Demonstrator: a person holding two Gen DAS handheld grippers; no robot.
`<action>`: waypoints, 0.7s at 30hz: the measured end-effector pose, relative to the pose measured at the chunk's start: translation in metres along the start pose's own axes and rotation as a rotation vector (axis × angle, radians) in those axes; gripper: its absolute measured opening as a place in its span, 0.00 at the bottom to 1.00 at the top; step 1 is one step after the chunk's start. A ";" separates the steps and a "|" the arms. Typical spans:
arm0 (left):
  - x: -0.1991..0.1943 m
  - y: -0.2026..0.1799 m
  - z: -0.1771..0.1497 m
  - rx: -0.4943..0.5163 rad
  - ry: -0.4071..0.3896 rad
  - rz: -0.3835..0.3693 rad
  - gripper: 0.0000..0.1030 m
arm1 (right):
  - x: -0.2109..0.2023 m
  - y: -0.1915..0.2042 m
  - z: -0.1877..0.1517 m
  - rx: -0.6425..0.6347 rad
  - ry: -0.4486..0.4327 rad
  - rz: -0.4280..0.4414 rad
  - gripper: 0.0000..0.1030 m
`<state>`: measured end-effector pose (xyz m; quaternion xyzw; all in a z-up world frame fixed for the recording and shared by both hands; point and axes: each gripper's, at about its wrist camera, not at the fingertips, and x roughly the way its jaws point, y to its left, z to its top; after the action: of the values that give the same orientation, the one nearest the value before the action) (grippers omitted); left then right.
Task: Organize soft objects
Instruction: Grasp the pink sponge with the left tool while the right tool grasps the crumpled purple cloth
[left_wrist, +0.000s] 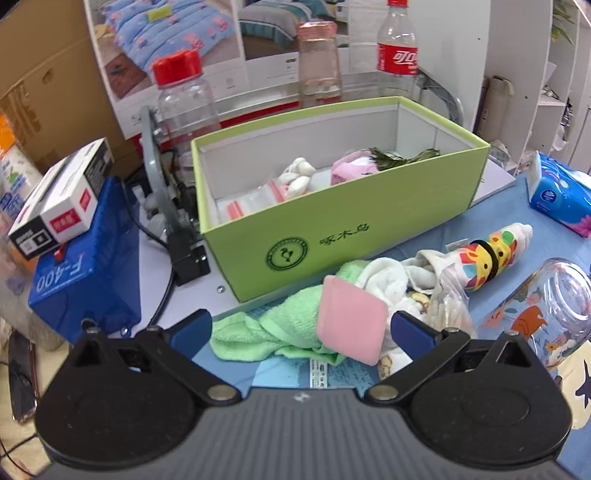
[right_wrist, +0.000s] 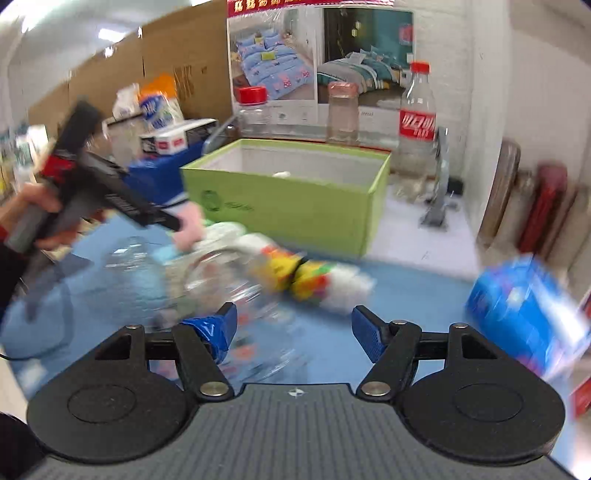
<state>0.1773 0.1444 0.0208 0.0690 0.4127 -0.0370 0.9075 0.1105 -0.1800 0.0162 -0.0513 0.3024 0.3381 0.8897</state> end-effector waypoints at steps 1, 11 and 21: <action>0.001 -0.001 0.002 0.002 -0.002 -0.003 0.99 | -0.001 0.012 -0.011 0.056 0.006 0.005 0.53; 0.001 -0.002 -0.001 0.005 0.001 -0.065 0.99 | 0.059 0.086 -0.044 0.298 0.031 -0.091 0.53; 0.014 -0.003 0.002 0.017 0.033 -0.178 1.00 | 0.078 0.104 -0.049 0.359 -0.048 -0.117 0.56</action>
<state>0.1876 0.1408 0.0107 0.0403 0.4318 -0.1199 0.8931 0.0657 -0.0700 -0.0571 0.0990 0.3332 0.2275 0.9096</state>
